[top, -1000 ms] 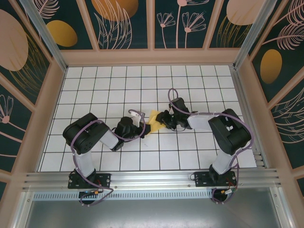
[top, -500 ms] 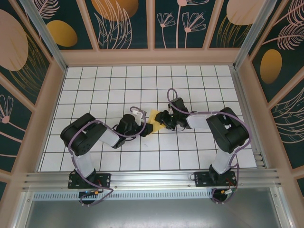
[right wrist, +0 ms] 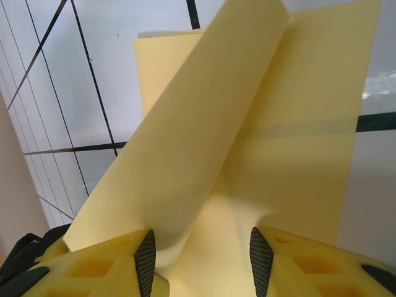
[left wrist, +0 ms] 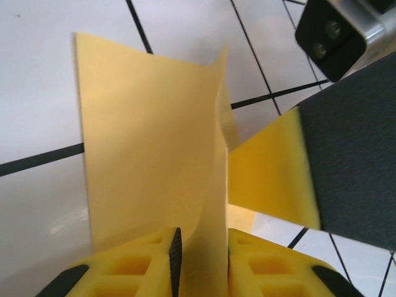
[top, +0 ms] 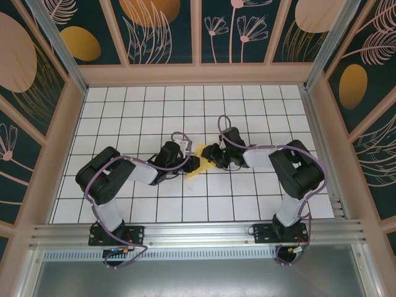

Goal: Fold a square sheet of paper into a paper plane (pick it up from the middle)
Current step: Fourth fold the wing at the center of the table.

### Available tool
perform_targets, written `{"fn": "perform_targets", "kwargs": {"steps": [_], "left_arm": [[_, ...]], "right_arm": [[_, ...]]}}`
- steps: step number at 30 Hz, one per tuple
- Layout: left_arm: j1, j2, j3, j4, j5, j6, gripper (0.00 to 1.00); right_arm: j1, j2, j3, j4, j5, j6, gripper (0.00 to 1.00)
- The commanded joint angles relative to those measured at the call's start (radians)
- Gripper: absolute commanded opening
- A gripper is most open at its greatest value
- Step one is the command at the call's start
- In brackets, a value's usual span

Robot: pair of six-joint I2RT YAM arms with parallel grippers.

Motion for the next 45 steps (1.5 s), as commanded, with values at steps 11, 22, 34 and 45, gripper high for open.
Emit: {"fn": "perform_targets", "kwargs": {"steps": [11, 22, 34, 45], "left_arm": [[0.011, -0.075, 0.029, -0.135, -0.015, -0.052, 0.29], [0.012, -0.134, 0.032, -0.241, -0.041, -0.030, 0.36], [-0.008, -0.170, 0.051, -0.369, -0.101, 0.005, 0.39], [-0.015, -0.182, 0.048, -0.347, -0.089, -0.014, 0.30]], "right_arm": [[-0.006, 0.038, -0.014, 0.010, 0.010, -0.028, 0.47], [-0.006, 0.041, -0.016, 0.012, 0.007, -0.028, 0.46], [-0.006, 0.046, -0.013, 0.011, 0.010, -0.026, 0.46], [-0.005, 0.051, -0.009, 0.006, 0.010, -0.028, 0.46]]}}
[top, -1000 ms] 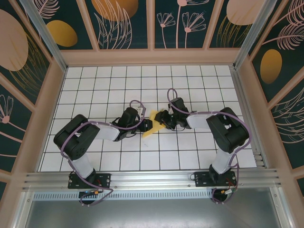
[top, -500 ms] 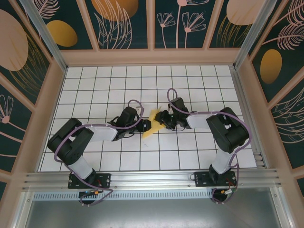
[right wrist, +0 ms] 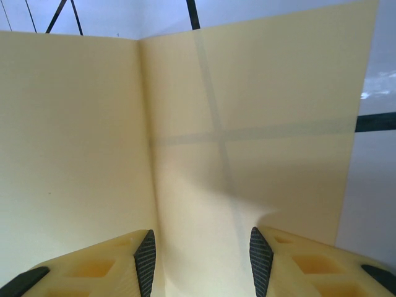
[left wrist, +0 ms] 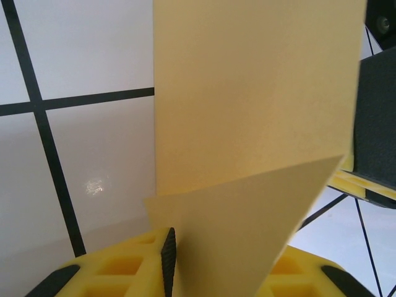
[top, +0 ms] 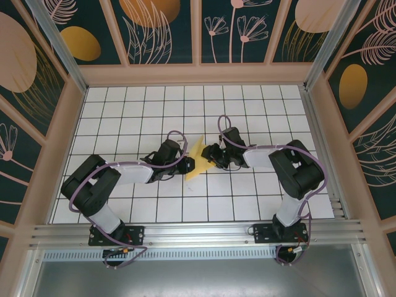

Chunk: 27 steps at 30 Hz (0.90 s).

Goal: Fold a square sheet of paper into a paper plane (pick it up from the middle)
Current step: Fourth fold the wing at the center of the table.

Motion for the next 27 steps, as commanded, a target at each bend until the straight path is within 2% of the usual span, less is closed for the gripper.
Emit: {"fn": "perform_targets", "kwargs": {"steps": [1, 5, 10, 21, 27], "left_arm": [[-0.004, -0.029, 0.010, 0.015, 0.009, -0.007, 0.31], [-0.005, -0.052, 0.004, 0.012, 0.002, -0.008, 0.36], [-0.005, -0.086, 0.000, 0.007, -0.027, -0.005, 0.37], [-0.005, -0.055, -0.019, 0.063, -0.002, -0.010, 0.23], [-0.005, -0.023, -0.033, 0.130, 0.042, -0.029, 0.21]], "right_arm": [[-0.004, 0.050, -0.009, 0.005, 0.012, -0.028, 0.46], [-0.004, 0.052, -0.008, 0.004, 0.011, -0.028, 0.46], [-0.004, 0.054, -0.006, 0.004, 0.011, -0.028, 0.46], [-0.004, 0.054, -0.008, 0.007, 0.008, -0.026, 0.46], [-0.005, 0.051, -0.017, 0.017, 0.005, -0.028, 0.46]]}}
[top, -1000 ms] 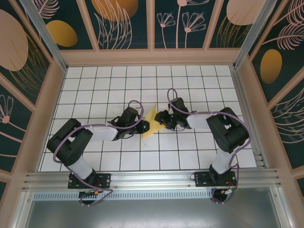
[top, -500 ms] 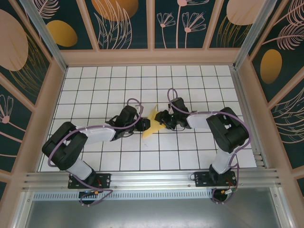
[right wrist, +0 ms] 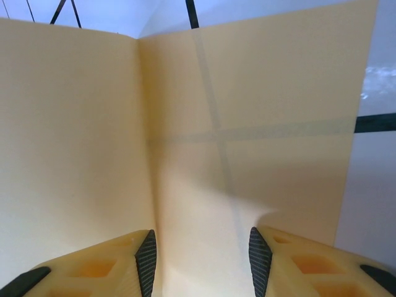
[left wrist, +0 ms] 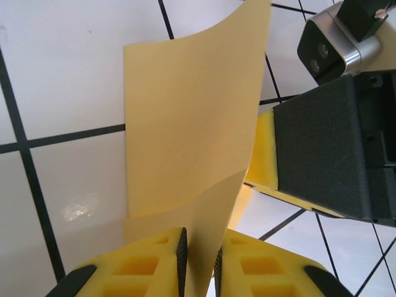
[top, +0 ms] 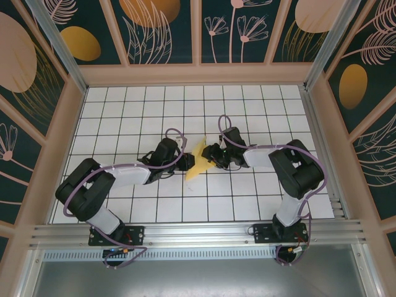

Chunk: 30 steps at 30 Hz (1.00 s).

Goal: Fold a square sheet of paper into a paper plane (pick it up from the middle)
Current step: Fourth fold the wing at the center of the table.

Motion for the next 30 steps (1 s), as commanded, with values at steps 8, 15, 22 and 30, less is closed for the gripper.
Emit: {"fn": "perform_targets", "kwargs": {"steps": [8, 15, 22, 30], "left_arm": [[-0.001, 0.064, -0.046, 0.171, 0.077, -0.064, 0.14], [0.013, 0.095, -0.086, 0.305, 0.148, -0.143, 0.13], [0.025, 0.095, -0.122, 0.352, 0.138, -0.192, 0.12], [0.042, 0.115, -0.148, 0.437, 0.170, -0.250, 0.12]], "right_arm": [[0.000, -0.011, -0.052, 0.069, 0.010, -0.084, 0.43], [-0.004, -0.097, -0.055, 0.093, -0.023, -0.174, 0.42], [0.008, -0.114, -0.035, 0.086, -0.042, -0.201, 0.46], [0.034, -0.064, 0.000, 0.067, -0.027, -0.191, 0.55]]}}
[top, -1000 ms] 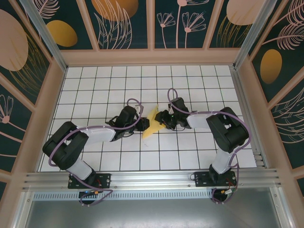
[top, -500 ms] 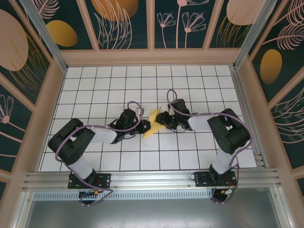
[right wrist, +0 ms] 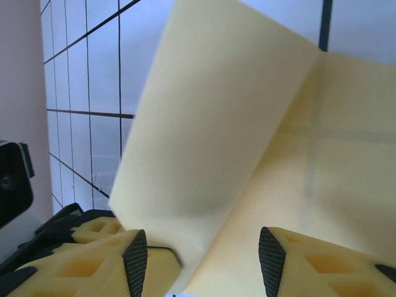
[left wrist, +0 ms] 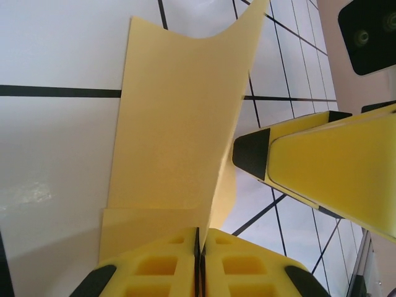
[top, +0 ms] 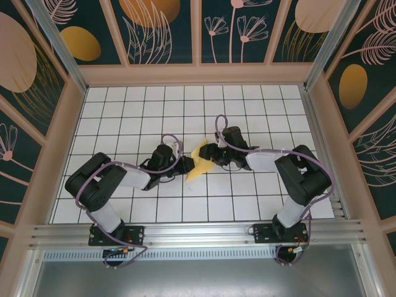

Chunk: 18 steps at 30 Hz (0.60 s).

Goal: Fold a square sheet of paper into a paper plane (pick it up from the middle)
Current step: Fourth fold the wing at the center of the table.

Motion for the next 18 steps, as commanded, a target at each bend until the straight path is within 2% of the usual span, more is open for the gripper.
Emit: {"fn": "perform_targets", "kwargs": {"steps": [1, 18], "left_arm": [[0.007, 0.032, -0.011, 0.069, 0.030, -0.036, 0.13], [0.015, 0.070, -0.002, 0.087, 0.054, -0.038, 0.14]], "right_arm": [[0.012, 0.029, 0.037, 0.003, -0.004, -0.016, 0.55], [0.021, 0.085, 0.091, -0.084, 0.046, -0.031, 0.55]]}}
